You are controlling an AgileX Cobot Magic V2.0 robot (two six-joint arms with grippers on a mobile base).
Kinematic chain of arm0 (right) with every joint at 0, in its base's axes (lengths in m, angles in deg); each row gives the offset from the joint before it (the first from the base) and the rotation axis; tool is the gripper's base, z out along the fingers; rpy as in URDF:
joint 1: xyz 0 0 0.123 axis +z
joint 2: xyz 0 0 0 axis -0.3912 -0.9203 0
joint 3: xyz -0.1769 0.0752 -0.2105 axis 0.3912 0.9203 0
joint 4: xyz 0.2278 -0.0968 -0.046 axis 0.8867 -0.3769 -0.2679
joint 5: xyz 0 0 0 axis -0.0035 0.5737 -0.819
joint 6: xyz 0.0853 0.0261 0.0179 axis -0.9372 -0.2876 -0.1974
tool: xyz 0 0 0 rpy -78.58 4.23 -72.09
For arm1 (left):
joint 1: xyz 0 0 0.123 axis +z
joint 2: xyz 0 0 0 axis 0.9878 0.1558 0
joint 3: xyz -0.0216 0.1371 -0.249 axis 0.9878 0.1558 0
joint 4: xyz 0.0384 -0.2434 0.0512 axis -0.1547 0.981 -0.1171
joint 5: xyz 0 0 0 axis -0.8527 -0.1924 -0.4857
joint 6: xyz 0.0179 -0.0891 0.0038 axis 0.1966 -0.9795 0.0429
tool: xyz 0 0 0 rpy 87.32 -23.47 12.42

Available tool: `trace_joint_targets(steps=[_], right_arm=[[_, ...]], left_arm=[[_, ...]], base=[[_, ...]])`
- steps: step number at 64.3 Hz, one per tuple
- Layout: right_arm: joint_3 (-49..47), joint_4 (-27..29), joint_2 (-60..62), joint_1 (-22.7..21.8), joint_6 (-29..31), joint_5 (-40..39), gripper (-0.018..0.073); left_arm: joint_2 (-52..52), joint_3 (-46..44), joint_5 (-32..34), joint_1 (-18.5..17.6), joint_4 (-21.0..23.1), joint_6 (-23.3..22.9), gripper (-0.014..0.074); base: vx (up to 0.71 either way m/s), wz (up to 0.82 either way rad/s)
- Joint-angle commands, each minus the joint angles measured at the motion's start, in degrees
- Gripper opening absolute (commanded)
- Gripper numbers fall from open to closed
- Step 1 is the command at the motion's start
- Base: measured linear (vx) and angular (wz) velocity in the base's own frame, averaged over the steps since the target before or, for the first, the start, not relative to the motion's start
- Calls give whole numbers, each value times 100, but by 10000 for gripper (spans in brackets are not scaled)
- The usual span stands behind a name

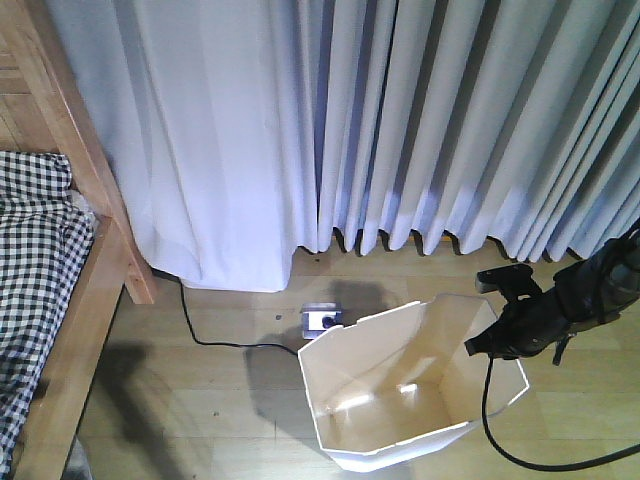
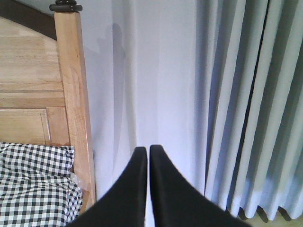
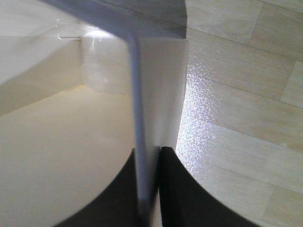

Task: Move trash bin to bedside with robot
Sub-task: 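Drive toward the bedside by the curtains holding the bin, then lower the bin onto the floor beside the bed with the right gripper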

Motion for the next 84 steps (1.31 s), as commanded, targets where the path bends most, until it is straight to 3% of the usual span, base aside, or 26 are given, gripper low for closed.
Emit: trace_joint_targets(steps=[1,84], right_arm=[[-81,128,437,-30,-22,625,-3],[-374,280,-66,-30,13,590,-3]], left_arm=[[-49,117,377,-26,57,-15,-6],[-49,117,377,-26,57,-15,-6]], base=[[2,-1],[0,0]])
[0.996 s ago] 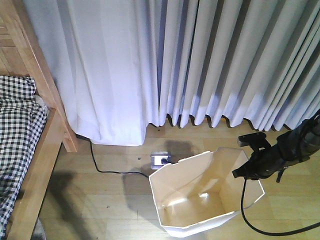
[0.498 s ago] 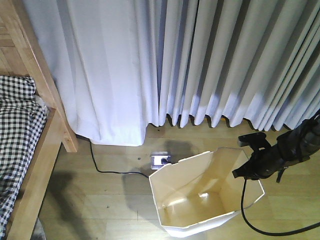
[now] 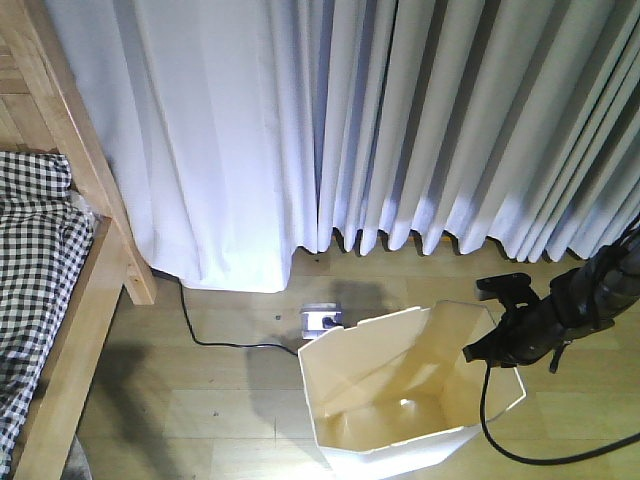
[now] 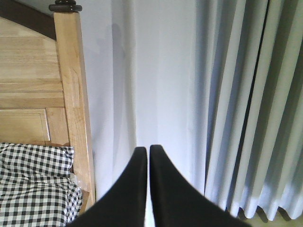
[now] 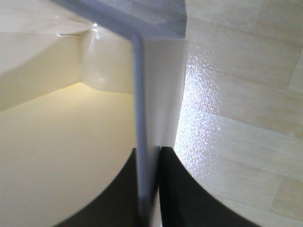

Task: Move trash bin to bedside with robot
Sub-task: 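Lower the bin onto the floor beside the bed with the right gripper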

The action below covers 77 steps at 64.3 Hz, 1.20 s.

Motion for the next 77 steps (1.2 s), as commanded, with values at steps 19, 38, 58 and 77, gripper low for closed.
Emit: trace_joint_targets(steps=[19,38,58,77], right_arm=[[-1017,137,-302,-30,-52,1362,-3],[-1825,398,-1057,-30,-111,1876,-3],[-2735,1159,-1961,-30,-626,2640,-3],[-3048,1325,-2316,-30,-994,2323,-3]], left_arm=[[-49,117,377,-26,57,-15,-6],[-49,117,377,-26,57,-15,-6],[-49,117,377,-26,57,-15,-6],[-49,117,377,-26,57,-15,-6]], base=[[0,0],[0,0],[0,0],[0,0]])
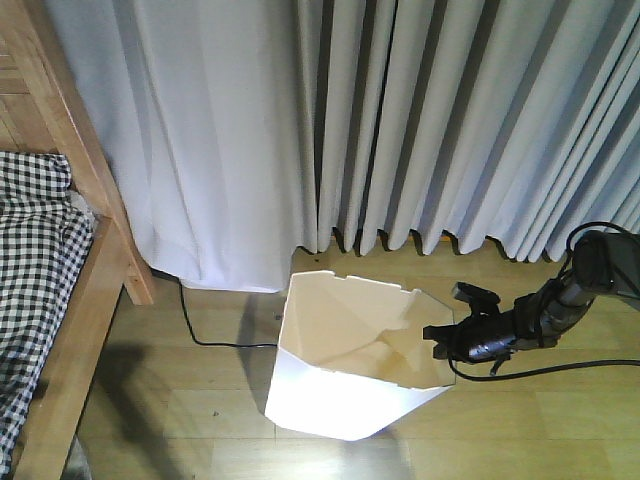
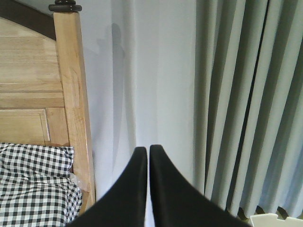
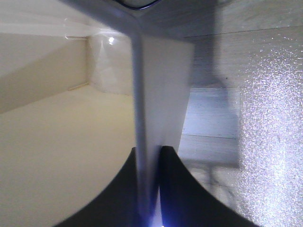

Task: Move trash bin to bedside with robot
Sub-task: 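Lower the bin onto the floor beside the bed with the right gripper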

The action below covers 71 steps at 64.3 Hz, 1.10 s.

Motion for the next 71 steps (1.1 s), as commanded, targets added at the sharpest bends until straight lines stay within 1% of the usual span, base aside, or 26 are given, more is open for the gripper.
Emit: trace_joint_targets(steps=[1,6,11,17,22,44,53,58,71], right_arm=[[-151,113,435,-30,-37,832,-3],[-165,99,435,-30,-25,687,-3],[-165,92,435,-30,143,540,-3],[-180,92,424,-25,323,490,-3],[-251,74,362,-25,334,497,-3],[-798,30,-45,-15,203,743,-3],[-935,-228,-136,73,203,612,-3],[-1030,-402,-203,155,96,630,-3],[-1200,-541,-266,199,-141,648,-3]], left_arm=[[-49,117,377,-26,57,-15,-6],[-49,117,377,-26,57,-15,-6],[-49,117,377,-26,57,-15,-6],[-49,117,377,-26,57,-15,-6],[-49,117,377,-26,57,-15,-6],[-49,117,377,-26,57,-15,-6],[-49,117,377,-26,57,-15,-6],[-49,117,377,-26,57,-15,-6],[-49,117,377,-26,57,-15,-6]], base=[[0,0],[0,0],[0,0],[0,0],[0,0],[0,0],[0,0],[0,0],[0,0]])
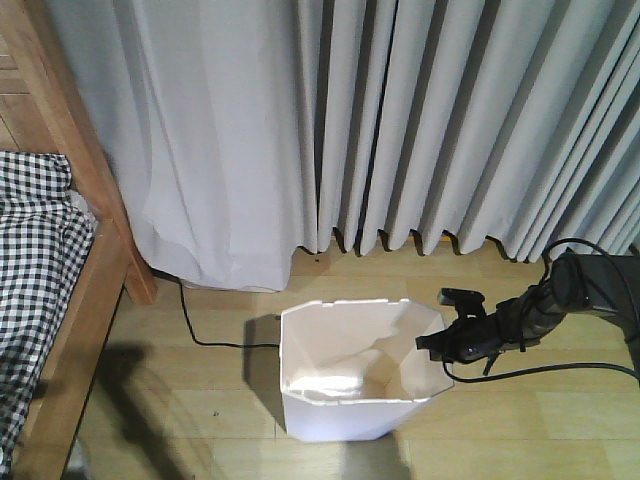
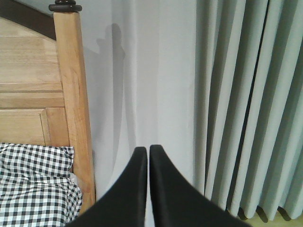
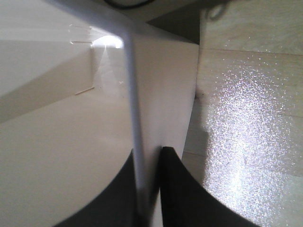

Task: Move trash bin to bedside with robot
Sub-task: 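Lower the bin onto the floor beside the bed with the right gripper, then open the right gripper to release the bin rim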

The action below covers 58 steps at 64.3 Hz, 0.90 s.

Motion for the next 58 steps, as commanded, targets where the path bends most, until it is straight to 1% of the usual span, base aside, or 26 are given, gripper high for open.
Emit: trace_joint_targets(steps=[1,25,35,50,58], right_arm=[[-154,120,454,-11,-199,1036,-3],[-154,101,454,-17,-218,977,9],[-154,-116,454,-17,-278,885,17],[-154,-177,454,-17,-283,859,69],[-154,-177,440,-17,-308,779,115]], left_arm=[[-49,117,377,-26,57,-15,-6],[-49,117,377,-26,57,-15,-6],[-49,117,377,-26,57,-15,-6],[-49,117,377,-26,57,-15,-6],[-49,117,377,-26,57,-15,-6]], base=[[0,0],[0,0],[0,0],[0,0],[0,0]])
